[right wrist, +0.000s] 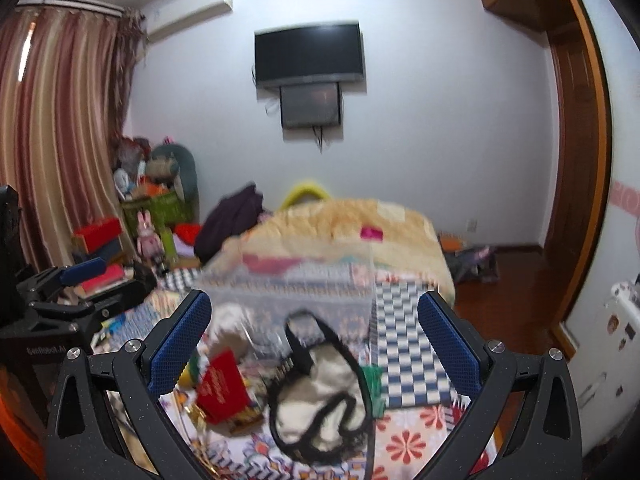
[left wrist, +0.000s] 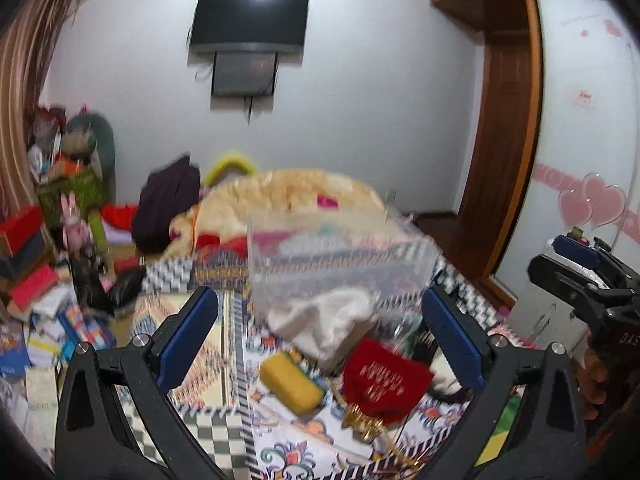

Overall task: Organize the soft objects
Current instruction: 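Grasp the yellow-green sponge with the left tool while the right tool grasps the black-strapped white bag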

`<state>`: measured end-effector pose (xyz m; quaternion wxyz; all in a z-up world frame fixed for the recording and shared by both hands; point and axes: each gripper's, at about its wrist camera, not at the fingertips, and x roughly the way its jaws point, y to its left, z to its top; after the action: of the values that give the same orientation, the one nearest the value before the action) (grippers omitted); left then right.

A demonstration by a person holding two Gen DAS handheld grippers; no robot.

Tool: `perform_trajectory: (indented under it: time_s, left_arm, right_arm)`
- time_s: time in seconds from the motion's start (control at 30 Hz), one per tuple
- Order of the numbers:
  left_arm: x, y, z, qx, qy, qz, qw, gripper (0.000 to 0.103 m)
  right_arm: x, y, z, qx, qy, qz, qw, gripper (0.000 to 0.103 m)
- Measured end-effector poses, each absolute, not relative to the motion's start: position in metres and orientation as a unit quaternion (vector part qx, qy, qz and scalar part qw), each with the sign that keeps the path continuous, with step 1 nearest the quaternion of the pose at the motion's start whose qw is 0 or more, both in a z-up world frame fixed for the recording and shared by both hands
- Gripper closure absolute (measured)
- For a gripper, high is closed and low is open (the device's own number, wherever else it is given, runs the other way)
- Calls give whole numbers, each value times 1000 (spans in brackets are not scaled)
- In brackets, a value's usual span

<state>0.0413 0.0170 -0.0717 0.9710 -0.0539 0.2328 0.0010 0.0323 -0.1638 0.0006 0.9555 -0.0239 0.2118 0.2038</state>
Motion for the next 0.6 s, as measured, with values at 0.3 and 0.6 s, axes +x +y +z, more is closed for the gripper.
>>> perform_trajectory:
  time_s: [0.3, 0.6]
  left_arm:
    - [66, 30, -135, -77, 318, 20, 945, 2]
    - [82, 38, -161, -92, 358, 15, 929, 24]
  right_arm:
    - [56, -171, -50, -24, 313, 205, 927, 0]
    - [68, -170, -73, -10, 352, 216, 911, 0]
